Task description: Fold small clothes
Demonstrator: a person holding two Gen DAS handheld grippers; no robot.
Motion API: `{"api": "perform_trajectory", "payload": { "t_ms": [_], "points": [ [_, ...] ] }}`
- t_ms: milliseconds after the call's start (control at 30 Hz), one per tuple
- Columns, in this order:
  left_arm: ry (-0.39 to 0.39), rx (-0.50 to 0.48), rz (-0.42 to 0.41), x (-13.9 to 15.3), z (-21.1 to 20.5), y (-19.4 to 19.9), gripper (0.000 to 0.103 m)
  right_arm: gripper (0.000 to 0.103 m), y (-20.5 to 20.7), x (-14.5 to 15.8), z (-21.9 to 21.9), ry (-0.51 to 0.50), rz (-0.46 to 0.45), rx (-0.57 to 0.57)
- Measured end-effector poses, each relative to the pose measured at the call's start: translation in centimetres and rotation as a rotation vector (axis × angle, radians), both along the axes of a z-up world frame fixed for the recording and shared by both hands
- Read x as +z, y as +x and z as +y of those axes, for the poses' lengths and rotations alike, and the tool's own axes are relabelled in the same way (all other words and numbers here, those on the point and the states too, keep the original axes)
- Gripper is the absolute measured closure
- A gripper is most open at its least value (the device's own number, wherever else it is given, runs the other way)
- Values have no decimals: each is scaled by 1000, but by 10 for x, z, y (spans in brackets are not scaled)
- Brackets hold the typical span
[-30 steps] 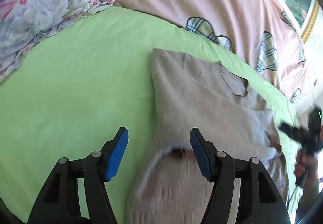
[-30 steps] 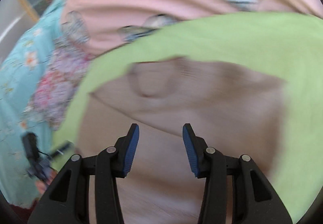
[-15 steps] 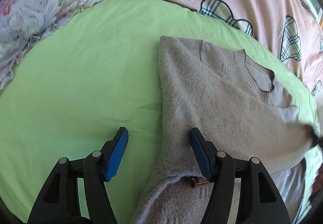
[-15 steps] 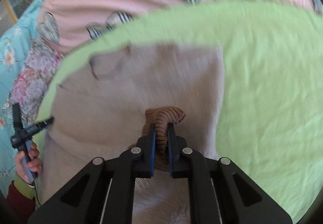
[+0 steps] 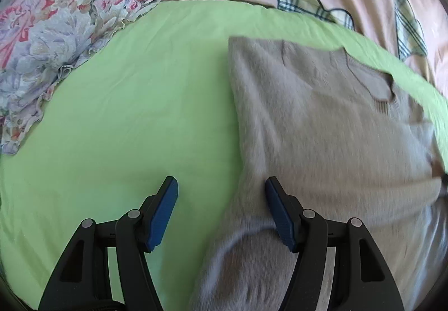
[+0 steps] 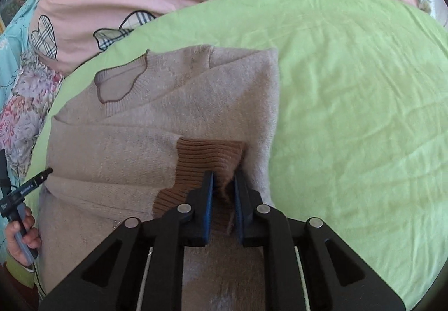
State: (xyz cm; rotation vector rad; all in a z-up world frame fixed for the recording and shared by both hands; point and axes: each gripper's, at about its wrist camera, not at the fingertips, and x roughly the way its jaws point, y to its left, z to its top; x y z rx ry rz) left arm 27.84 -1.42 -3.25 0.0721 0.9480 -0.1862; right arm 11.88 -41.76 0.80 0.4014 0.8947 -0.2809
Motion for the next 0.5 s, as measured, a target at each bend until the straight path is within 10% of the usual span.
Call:
{"api": "perform_trajectory", "payload": {
  "t_ms": [167,500],
  "points": [
    [0,-26,14,10,0,-38,40,65,-47,22,21,43,-79,18],
    [-133,-89,37,27,31,-133,39,56,-129,29,67,255,-170,54]
  ]
}}
